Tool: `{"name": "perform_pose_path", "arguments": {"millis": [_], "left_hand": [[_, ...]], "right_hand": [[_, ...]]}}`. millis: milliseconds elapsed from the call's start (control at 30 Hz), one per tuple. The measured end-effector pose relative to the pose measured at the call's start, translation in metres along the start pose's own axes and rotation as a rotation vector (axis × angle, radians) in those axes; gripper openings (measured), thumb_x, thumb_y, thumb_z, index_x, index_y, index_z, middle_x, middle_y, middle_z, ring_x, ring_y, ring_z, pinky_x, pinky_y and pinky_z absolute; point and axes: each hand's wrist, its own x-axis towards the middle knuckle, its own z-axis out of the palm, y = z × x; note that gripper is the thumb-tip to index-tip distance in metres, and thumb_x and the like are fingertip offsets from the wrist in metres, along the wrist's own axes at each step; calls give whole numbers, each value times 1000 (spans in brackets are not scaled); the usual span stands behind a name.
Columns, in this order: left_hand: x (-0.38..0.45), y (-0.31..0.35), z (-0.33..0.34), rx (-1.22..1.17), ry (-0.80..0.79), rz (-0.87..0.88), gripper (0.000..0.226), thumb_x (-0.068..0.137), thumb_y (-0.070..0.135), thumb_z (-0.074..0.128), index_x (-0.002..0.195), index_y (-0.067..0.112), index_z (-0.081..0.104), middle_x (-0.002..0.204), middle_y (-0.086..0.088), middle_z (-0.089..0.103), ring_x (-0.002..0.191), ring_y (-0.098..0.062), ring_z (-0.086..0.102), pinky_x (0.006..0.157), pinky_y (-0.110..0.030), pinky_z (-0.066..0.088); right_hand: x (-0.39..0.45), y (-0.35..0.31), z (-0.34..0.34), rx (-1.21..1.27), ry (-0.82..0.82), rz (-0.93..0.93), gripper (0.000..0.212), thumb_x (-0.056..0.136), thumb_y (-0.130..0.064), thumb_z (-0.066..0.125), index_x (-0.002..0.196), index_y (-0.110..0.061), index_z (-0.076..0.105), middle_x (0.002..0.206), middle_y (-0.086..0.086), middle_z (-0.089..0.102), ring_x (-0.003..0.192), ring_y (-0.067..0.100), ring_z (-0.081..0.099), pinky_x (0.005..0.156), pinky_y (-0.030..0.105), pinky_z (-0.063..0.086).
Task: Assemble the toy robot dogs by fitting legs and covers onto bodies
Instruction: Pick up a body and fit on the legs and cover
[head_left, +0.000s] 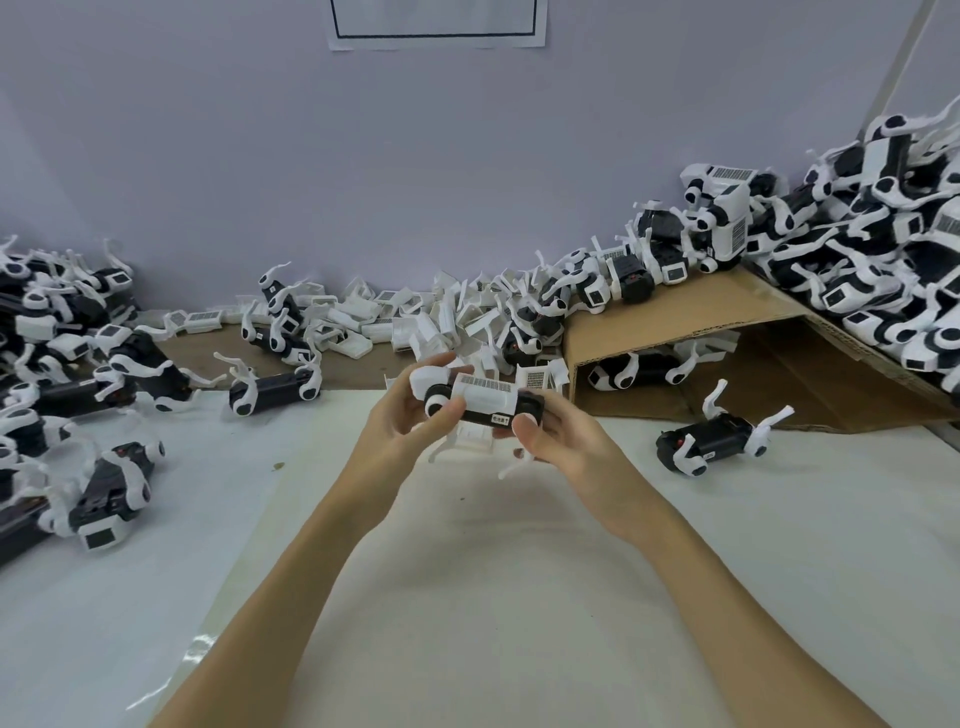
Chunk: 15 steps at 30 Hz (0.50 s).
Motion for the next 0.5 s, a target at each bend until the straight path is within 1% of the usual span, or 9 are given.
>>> {"name": "perform_pose_path", "arguments": {"millis": [67,100,133,167,233,300,333,433,500], "left_hand": [[1,-1,-10,85,-104,24,62,96,30,79,152,35,52,151,6,62,140,-17,58,108,-30,53],[2,-2,-16,152,-133,43,68,94,25,82,153,35,51,153,7,60,141,-18,57,109,-32,53],[2,-4,-21,242,-136,70,75,90,21,87,153,35,50,152,9,60,140,-18,57,110,-31,52],[3,-5,-24,348,-128,105,82,84,20,92,153,35,50,150,11,61,139,-17,57,111,-28,50],[3,-10,-25,573,-115,187,88,75,28,98,150,38,52,142,18,64,134,-12,60,108,-21,47],[2,-13,-20,745,-85,279,85,73,33,98,146,38,56,135,24,65,124,-4,63,104,-22,50],[2,-14,-18,784,-62,324,82,73,33,98,144,35,58,134,25,64,120,-2,63,102,-22,50],[3,-8,-15,777,-15,398,74,73,33,98,139,29,63,132,24,65,120,-3,64,100,-18,48],[3,-1,-20,755,-30,361,72,73,38,98,136,33,65,130,24,67,123,-5,64,100,-14,44]], "right_hand": [[1,2,-6,-57,-11,-59,49,95,-41,74,140,-33,55,140,-10,63,133,8,57,108,34,49],[1,3,-9,-141,-23,-87,53,93,-41,77,140,-38,53,143,-15,60,136,5,53,108,31,48],[2,6,-11,-259,-28,-104,57,91,-40,79,140,-45,51,143,-21,57,137,1,50,109,28,46],[2,10,-13,-388,-17,-112,61,88,-39,82,138,-51,50,141,-28,55,135,-3,48,108,25,43],[3,17,-14,-596,37,-121,70,82,-37,87,135,-59,47,135,-35,53,131,-11,44,108,22,40],[4,24,-11,-675,74,-154,73,82,-35,87,139,-53,45,136,-30,52,130,-13,41,108,19,37],[5,26,-11,-683,88,-170,74,83,-34,87,142,-50,45,138,-27,52,130,-13,40,107,15,36],[6,23,-12,-685,113,-170,73,85,-34,85,145,-46,45,139,-25,51,127,-19,38,100,2,30],[4,17,-13,-671,74,-130,70,86,-36,84,144,-47,46,139,-27,54,125,-19,41,99,3,32]]}}
